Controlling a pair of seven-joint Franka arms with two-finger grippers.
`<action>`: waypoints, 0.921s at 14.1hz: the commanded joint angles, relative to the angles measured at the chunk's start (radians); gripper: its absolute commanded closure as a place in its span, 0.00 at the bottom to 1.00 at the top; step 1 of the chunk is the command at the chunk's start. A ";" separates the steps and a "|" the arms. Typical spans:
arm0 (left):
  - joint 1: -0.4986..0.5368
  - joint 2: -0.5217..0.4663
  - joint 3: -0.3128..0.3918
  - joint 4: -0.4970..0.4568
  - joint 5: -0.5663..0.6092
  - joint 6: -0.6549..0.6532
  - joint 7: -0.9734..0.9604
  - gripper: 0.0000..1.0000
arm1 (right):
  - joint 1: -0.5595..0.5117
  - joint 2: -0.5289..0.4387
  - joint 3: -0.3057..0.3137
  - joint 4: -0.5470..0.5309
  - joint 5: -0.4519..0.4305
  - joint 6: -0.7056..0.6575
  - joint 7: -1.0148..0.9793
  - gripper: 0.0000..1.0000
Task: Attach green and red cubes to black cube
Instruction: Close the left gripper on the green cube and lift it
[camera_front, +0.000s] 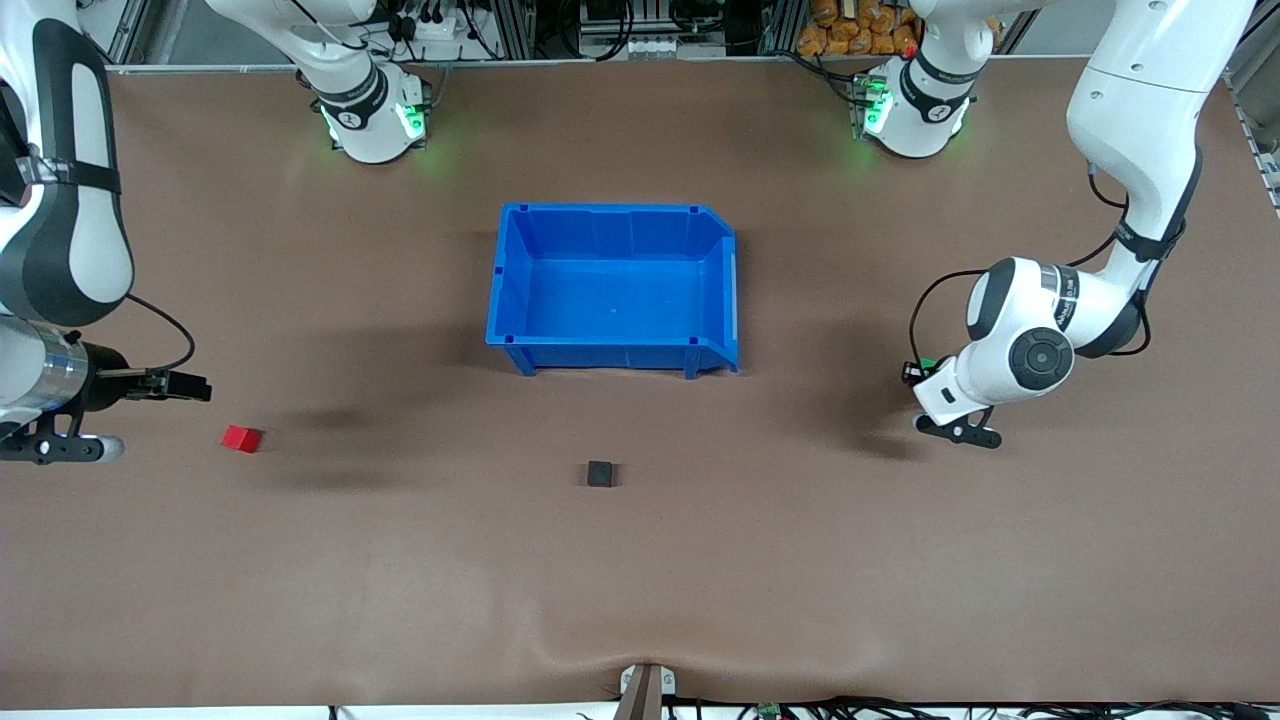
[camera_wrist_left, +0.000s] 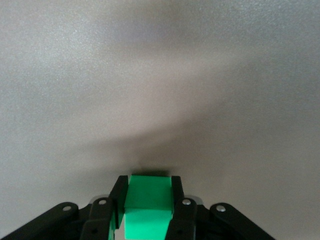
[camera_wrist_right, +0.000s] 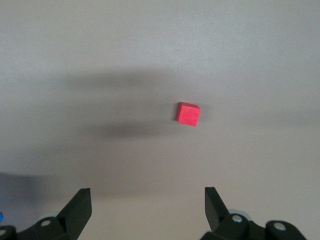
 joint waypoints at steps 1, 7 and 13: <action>0.019 -0.015 -0.006 0.003 -0.001 0.000 -0.082 1.00 | -0.023 0.015 0.015 -0.006 -0.004 0.031 -0.004 0.00; 0.021 -0.029 -0.009 0.020 -0.016 -0.011 -0.211 1.00 | -0.029 0.042 0.015 -0.011 -0.004 0.071 -0.007 0.00; 0.021 -0.037 -0.009 0.068 -0.153 -0.039 -0.309 1.00 | -0.048 0.068 0.014 -0.011 -0.004 0.080 -0.006 0.00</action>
